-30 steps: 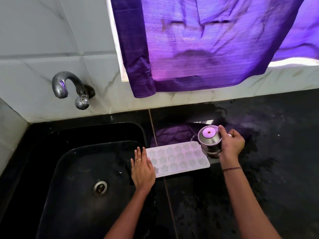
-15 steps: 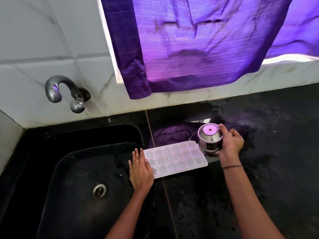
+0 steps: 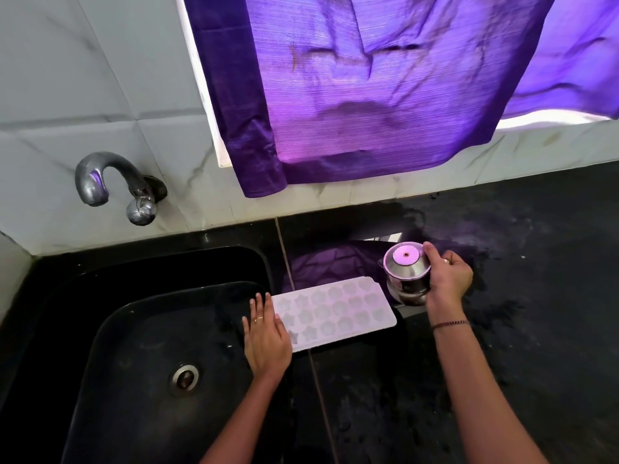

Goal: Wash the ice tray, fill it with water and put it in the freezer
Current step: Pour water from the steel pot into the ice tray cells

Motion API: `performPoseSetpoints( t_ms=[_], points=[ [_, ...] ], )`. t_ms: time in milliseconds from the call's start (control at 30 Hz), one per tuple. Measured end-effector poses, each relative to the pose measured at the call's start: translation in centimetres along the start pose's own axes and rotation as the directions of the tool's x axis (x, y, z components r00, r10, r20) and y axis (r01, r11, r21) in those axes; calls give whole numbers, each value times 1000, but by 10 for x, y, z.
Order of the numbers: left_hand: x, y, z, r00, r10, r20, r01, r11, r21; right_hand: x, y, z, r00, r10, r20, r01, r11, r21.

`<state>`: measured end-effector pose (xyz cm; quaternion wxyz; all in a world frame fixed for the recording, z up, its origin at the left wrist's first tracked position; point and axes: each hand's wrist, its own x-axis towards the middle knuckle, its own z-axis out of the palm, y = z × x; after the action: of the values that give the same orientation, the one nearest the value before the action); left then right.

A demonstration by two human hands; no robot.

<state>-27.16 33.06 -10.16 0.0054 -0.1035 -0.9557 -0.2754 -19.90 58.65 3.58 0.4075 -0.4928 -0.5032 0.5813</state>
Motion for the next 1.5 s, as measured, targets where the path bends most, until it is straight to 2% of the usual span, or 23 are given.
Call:
performPoseSetpoints(
  t_ms=[400, 767, 967, 1100, 1500],
  points=[
    [0, -1, 2, 1000, 9, -24, -9, 1000, -16, 9, 2, -1, 996, -88, -21, 82, 980, -183],
    [0, 1, 0, 1000, -5, -13, 5, 1000, -13, 10, 0, -2, 997, -64, -43, 57, 988, -141],
    [1, 0, 2, 1000, 7, -16, -7, 1000, 3, 10, -1, -7, 998, 43, -39, -42, 999, 27],
    [2, 0, 2, 1000, 7, -7, -7, 1000, 8, 9, 0, -12, 998, 50, -31, -47, 997, 69],
    [0, 3, -2, 1000, 13, -5, -13, 1000, -1, -3, 13, -30, 998, -59, -34, 56, 994, -90]
  ],
)
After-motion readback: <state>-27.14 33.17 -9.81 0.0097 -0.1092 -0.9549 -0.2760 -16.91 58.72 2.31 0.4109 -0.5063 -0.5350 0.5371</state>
